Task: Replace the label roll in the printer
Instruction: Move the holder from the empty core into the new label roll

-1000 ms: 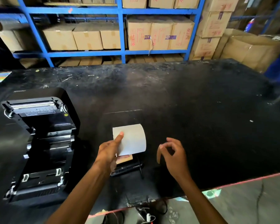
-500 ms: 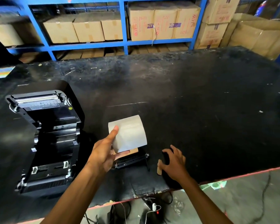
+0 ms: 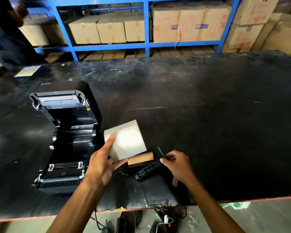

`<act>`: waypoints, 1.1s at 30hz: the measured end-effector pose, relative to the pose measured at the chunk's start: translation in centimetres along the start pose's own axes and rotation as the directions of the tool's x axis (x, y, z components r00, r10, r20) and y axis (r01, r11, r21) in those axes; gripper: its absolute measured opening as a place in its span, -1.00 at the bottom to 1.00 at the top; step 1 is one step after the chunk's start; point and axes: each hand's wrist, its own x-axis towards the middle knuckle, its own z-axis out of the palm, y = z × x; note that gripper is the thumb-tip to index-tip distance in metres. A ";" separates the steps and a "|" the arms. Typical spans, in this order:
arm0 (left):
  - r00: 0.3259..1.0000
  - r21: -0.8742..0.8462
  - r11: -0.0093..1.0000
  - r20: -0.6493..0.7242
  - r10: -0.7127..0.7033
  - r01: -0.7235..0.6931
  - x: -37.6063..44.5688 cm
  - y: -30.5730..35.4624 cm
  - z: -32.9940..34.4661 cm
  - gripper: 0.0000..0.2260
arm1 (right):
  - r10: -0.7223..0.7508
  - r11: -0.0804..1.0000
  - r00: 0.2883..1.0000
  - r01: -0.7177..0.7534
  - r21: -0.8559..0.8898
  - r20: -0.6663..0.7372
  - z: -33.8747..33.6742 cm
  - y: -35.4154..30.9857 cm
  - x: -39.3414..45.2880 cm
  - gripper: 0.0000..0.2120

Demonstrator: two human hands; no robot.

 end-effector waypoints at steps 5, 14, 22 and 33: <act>0.999 -0.090 0.996 0.052 0.014 -0.009 -0.1 0.5 -0.4 -0.56 | 0.163 0.902 0.969 -0.071 0.426 -0.185 -5.2 -1.7 2.5 -0.80; 0.984 -0.207 0.971 0.151 -0.090 0.120 0.1 -1.0 1.9 -0.35 | 0.082 0.838 0.975 0.044 0.544 -0.205 -5.3 -5.4 2.6 -0.85; 0.982 -0.048 0.999 0.189 0.020 -0.011 0.6 0.0 2.7 -0.57 | -0.463 0.815 0.755 0.569 0.112 -0.464 -7.8 -7.5 1.8 -0.76; 0.986 0.054 0.988 0.097 0.138 -0.144 -0.8 1.0 4.5 -0.46 | -0.336 0.853 0.927 0.374 0.364 -0.166 -1.0 -9.6 -0.2 -0.65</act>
